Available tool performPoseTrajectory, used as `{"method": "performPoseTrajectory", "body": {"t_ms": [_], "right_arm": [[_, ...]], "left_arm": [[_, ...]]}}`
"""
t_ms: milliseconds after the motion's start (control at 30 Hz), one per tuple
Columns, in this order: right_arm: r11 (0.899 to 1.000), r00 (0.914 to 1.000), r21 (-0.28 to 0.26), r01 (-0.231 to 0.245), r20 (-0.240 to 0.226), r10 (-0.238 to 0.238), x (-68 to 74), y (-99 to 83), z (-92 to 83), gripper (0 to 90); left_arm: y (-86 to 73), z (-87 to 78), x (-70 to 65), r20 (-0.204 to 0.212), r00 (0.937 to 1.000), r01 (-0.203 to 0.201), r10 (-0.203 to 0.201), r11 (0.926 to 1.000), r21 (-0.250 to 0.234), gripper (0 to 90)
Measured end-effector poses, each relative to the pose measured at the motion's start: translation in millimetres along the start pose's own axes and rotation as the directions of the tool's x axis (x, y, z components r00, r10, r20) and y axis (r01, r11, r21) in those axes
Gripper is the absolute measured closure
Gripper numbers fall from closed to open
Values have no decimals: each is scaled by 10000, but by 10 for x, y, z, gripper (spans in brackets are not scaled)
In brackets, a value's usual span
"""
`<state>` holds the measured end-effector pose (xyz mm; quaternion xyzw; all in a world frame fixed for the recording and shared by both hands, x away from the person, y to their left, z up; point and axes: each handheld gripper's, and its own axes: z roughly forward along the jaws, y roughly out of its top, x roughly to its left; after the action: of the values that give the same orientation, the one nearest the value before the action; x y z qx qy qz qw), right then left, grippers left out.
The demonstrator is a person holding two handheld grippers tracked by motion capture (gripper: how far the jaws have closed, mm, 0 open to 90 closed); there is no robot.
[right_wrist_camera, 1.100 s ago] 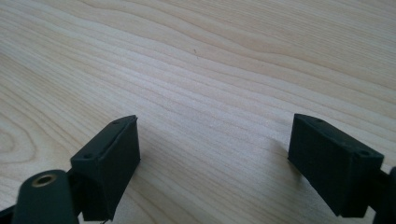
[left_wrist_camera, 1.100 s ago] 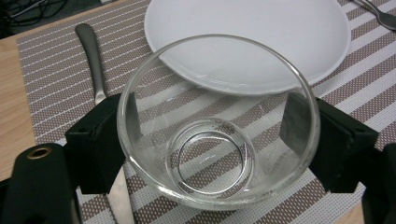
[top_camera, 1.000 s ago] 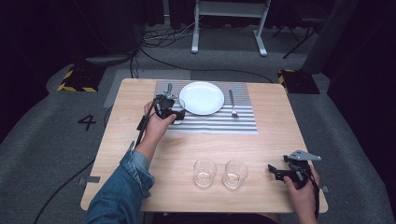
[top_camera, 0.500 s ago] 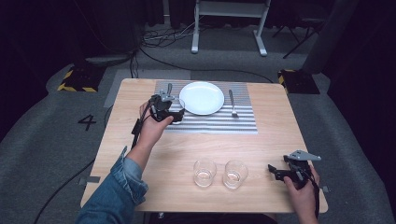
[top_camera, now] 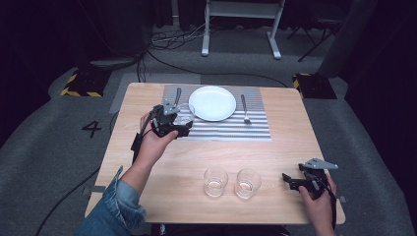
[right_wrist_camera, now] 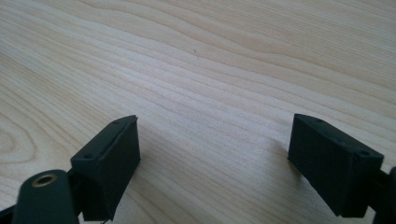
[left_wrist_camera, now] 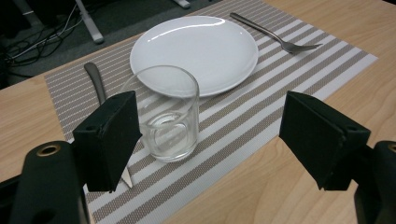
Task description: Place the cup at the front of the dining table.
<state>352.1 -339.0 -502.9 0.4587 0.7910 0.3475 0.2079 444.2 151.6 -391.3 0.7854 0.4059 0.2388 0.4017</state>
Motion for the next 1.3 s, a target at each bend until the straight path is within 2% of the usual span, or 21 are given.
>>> {"method": "performPoseTrajectory", "body": {"t_ms": [167, 200, 300, 333, 400, 567, 633, 833, 867, 1000, 1067, 1167, 1300], "right_arm": [[10000, 10000, -4, 12, -5, -12, -2, 0, 0, 166], [10000, 10000, -14, 10, 8, -10, -1, 0, 1, 166], [10000, 10000, 14, -18, -27, 18, 2, 3, 1, 165], [10000, 10000, 13, -20, -41, 20, 5, 5, 3, 165], [9999, 9999, -20, 112, -58, -112, 1, 9, 12, 165], [10000, 10000, -19, 56, -69, -56, 9, 11, 14, 165], [10000, 10000, -18, 56, -66, -56, 9, 11, 14, 165], [10000, 10000, -21, 58, -70, -58, 9, 11, 14, 165], [10000, 10000, -20, 63, -68, -63, 8, 11, 14, 164], [10000, 10000, -19, 56, -69, -56, 9, 11, 14, 164], [10000, 10000, -21, 57, -67, -57, 8, 11, 14, 165], [10000, 10000, -22, 60, -66, -60, 9, 11, 14, 165], [10000, 10000, -21, 59, -69, -60, 9, 11, 14, 165]], "left_arm": [[-67, -151, -20, 79, 10000, -5, 4, 10000, 93, 205], [-78, -187, -9, -48, 9999, -102, 102, 9999, 129, 205], [-124, -264, 3, 71, 9999, -112, 110, 9997, 204, 206], [-146, -292, -5, 51, 10000, -11, 10, 9998, 179, 205], [-178, -340, -10, 71, 10000, -32, 30, 9996, 295, 205], [-275, -472, -23, -25, 9996, -282, 284, 9985, 479, 205], [-314, -524, -31, 142, 9997, -230, 223, 9982, 559, 205], [-420, -686, -23, 118, 9995, -308, 301, 9974, 649, 204], [-437, -708, -19, 69, 9994, -337, 334, 9977, 584, 203], [-502, -774, -21, 443, 9987, -301, 268, 9967, 750, 200], [-538, -805, -26, 642, 9972, -442, 386, 9952, 876, 199], [-604, -848, -17, 484, 9970, -654, 607, 9924, 1041, 194], [-694, -892, 9, 436, 9982, -464, 417, 9926, 1125, 191]]}}
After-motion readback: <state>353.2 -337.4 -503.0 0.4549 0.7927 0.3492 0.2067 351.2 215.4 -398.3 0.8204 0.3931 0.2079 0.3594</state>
